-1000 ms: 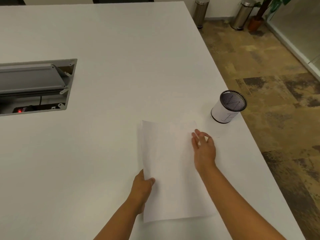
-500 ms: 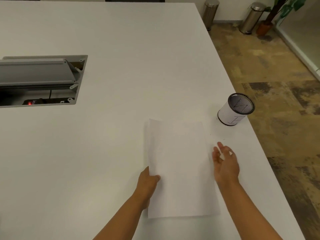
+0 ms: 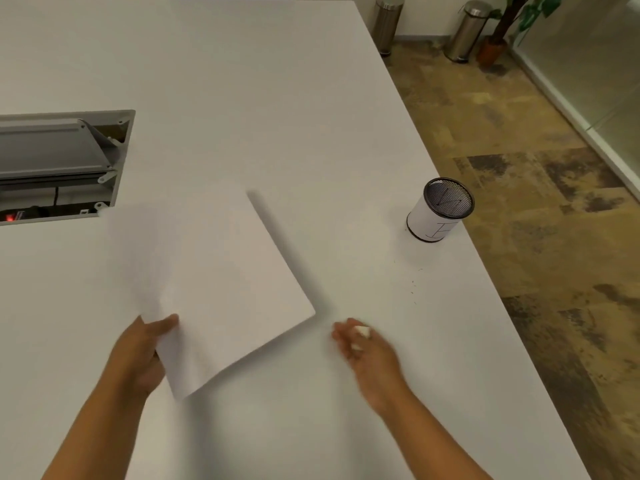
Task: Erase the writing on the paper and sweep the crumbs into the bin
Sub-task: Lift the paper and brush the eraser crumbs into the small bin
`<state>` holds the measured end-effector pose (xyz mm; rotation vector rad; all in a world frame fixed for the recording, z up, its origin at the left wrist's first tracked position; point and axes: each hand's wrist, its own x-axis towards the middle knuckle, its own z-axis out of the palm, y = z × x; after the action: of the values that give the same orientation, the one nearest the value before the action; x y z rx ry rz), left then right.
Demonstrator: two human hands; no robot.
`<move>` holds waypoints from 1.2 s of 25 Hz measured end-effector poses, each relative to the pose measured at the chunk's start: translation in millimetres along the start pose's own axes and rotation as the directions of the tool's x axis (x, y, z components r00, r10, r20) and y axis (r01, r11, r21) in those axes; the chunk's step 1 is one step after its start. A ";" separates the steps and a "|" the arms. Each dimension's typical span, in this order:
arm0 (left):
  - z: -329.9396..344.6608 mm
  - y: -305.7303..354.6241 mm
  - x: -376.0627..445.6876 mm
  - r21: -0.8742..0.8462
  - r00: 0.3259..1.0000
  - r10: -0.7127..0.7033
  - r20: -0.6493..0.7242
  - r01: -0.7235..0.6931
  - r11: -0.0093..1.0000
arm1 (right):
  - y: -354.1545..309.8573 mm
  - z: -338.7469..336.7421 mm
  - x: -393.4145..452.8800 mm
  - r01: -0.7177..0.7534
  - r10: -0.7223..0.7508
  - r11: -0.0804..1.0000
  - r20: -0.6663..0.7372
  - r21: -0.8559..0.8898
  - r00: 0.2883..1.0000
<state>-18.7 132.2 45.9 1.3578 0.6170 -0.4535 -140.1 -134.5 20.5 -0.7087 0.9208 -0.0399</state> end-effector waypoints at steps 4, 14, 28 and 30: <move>5.1 -2.2 1.6 -0.049 0.997 -0.052 -0.048 0.050 0.998 | 71.6 47.4 -9.0 -0.370 0.463 0.885 0.470 -0.282 0.751; 35.2 -38.2 -1.5 0.122 0.990 -0.125 0.069 0.116 0.986 | -85.3 -3.9 65.8 0.468 -0.445 0.883 -0.237 0.047 0.864; 100.8 -61.0 -26.8 0.749 0.972 0.174 -0.160 0.005 0.662 | -46.3 22.4 54.3 0.098 -0.521 0.282 -0.066 -0.954 0.851; 103.7 -61.5 -28.7 0.801 0.965 0.208 -0.159 0.003 0.599 | -39.0 20.7 53.0 0.098 -0.531 0.175 -0.010 -0.980 0.848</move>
<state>-64.3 18.5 27.8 2.3426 0.5342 -0.4977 -81.7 -170.5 13.3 -2.2010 1.0785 0.0366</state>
